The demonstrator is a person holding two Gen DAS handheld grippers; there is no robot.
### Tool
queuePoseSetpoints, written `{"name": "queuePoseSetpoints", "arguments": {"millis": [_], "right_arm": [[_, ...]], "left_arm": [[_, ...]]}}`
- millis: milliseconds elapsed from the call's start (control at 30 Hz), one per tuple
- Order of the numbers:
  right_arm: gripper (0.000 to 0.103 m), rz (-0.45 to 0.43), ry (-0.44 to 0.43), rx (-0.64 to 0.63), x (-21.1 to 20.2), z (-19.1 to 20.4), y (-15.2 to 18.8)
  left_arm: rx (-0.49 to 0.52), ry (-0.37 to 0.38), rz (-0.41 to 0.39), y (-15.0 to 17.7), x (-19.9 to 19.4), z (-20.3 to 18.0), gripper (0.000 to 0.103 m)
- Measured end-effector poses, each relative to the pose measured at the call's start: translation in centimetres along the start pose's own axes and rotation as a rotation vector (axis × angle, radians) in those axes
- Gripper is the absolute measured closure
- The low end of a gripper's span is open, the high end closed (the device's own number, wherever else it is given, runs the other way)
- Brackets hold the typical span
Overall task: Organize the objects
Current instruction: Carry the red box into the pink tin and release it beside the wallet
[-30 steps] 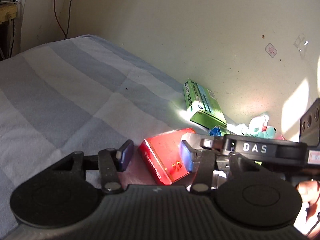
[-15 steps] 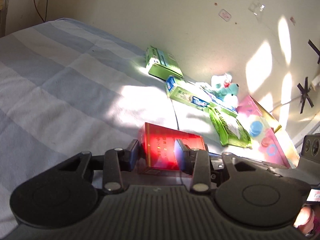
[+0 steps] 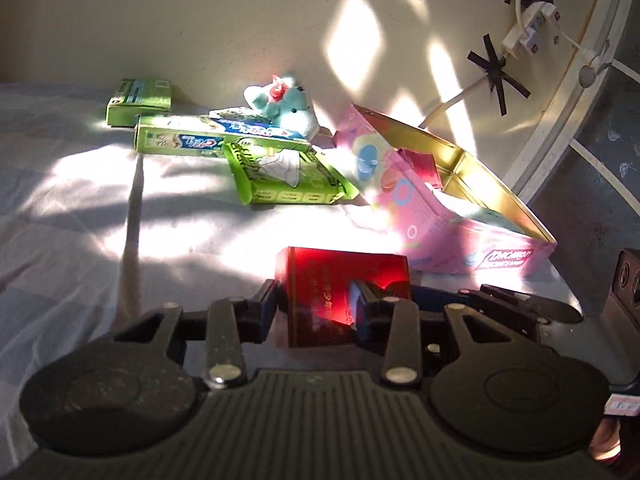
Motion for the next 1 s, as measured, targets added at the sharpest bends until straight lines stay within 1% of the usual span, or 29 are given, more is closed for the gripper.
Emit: {"name": "queuePoseSetpoints", "arguments": {"millis": [100, 167, 267, 300, 400, 467, 567, 700, 733, 767, 800, 833, 867, 933, 1000], "right_arm": [[0.046, -0.099, 0.054, 0.033, -2.3, -2.3, -1.8], [0.046, -0.166, 0.095, 0.050, -3.7, -4.5, -3.2], [0.047, -0.231, 0.164, 0.081, -5.0, -8.1, -4.7], [0.047, -0.241, 0.183, 0.092, -5.1, -9.2, -5.0], [0.046, -0.246, 0.248, 0.131, -5.1, -13.3, -5.2], [0.046, -0.230, 0.290, 0.153, -4.6, -16.0, -5.1], [0.047, -0.200, 0.341, 0.185, -3.7, -19.5, -4.6], [0.046, -0.182, 0.405, 0.204, -2.2, -22.6, -4.9], [0.046, -0.183, 0.440, 0.198, -1.6, -23.4, -4.9], [0.047, -0.186, 0.486, 0.194, -1.2, -24.0, -4.7], [0.046, -0.190, 0.524, 0.195, -0.9, -24.5, -4.7], [0.046, -0.191, 0.548, 0.209, -0.5, -25.2, -4.5], [0.047, -0.192, 0.541, 0.228, -0.5, -25.6, -4.3], [0.047, -0.195, 0.524, 0.253, -0.8, -25.8, -3.8], [0.047, -0.209, 0.529, 0.243, -1.3, -25.6, -3.9]], "left_arm": [[0.084, 0.032, -0.037, -2.6, 0.6, -3.3, 0.061], [0.132, 0.065, -0.054, -4.3, 1.6, -5.5, 0.061], [0.190, 0.106, -0.062, -6.2, 4.0, -8.5, 0.061], [0.214, 0.119, -0.060, -6.6, 5.1, -9.5, 0.061], [0.268, 0.148, -0.039, -7.2, 8.8, -12.1, 0.061], [0.299, 0.165, -0.009, -7.3, 11.6, -13.5, 0.061], [0.321, 0.185, 0.033, -7.5, 15.2, -15.0, 0.061], [0.327, 0.195, 0.072, -8.0, 19.4, -16.1, 0.060], [0.334, 0.182, 0.071, -8.2, 20.2, -16.1, 0.059], [0.345, 0.151, 0.066, -8.3, 20.7, -15.9, 0.056], [0.369, 0.075, 0.055, -8.6, 21.1, -15.4, 0.055], [0.382, 0.019, 0.046, -8.7, 21.3, -14.8, 0.055], [0.380, -0.003, 0.044, -8.7, 21.3, -14.3, 0.055], [0.360, -0.021, 0.045, -8.4, 20.8, -13.3, 0.055], [0.357, -0.051, 0.041, -8.1, 20.0, -12.5, 0.055]]}}
Point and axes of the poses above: each gripper's, at about its wrist camera, not at the fingertips, and x roughly the way its jaws point, z to its left, y to its underside, the point moved 9 cm from there along x, roughly the way its jaws point, and after that the axes turned 13 degrees about y, right-handed, at the moved point
